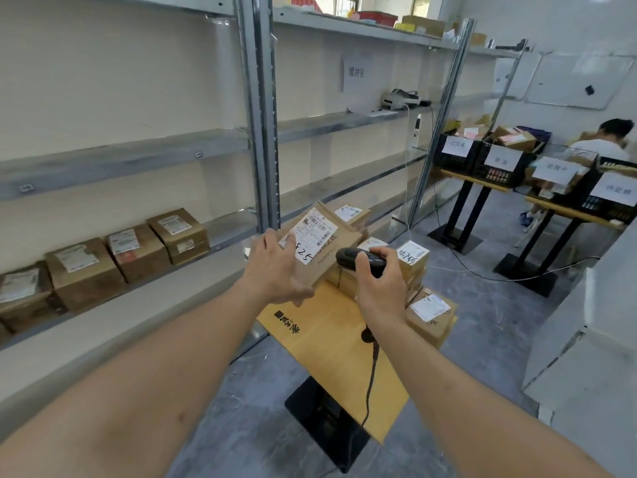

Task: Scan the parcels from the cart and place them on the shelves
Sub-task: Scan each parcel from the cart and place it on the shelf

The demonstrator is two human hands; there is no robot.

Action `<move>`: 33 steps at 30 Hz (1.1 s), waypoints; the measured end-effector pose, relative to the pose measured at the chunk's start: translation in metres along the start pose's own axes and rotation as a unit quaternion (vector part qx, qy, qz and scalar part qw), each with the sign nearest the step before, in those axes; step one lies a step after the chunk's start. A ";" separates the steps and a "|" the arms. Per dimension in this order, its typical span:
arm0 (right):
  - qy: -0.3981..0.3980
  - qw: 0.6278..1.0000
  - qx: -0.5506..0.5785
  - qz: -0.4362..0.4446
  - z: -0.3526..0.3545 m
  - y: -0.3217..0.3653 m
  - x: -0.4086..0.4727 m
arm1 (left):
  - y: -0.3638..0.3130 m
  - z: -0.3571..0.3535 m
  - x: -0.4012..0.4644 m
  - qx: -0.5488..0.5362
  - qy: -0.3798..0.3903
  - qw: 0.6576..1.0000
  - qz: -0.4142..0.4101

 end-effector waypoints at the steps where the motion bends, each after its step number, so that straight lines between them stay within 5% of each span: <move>1: 0.008 1.000 0.017 0.002 -0.008 0.003 -0.003 | 0.008 0.001 -0.004 -0.010 0.002 1.000 0.020; 16: 0.200 0.974 0.076 0.075 -0.190 0.094 -0.087 | 0.224 0.040 -0.097 -0.009 -0.021 0.960 0.279; 33: 0.312 0.938 0.094 0.118 -0.455 0.249 -0.280 | 0.566 0.083 -0.242 -0.013 -0.015 0.903 0.430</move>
Point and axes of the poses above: each hand's wrist, its own x-axis towards the middle knuckle, its own z-axis out of the back of the hand, y = z × x, the point moved 10 cm from there along x, towards the middle knuckle, and after that the axes turned 12 degrees about z, right-handed, at the moved point
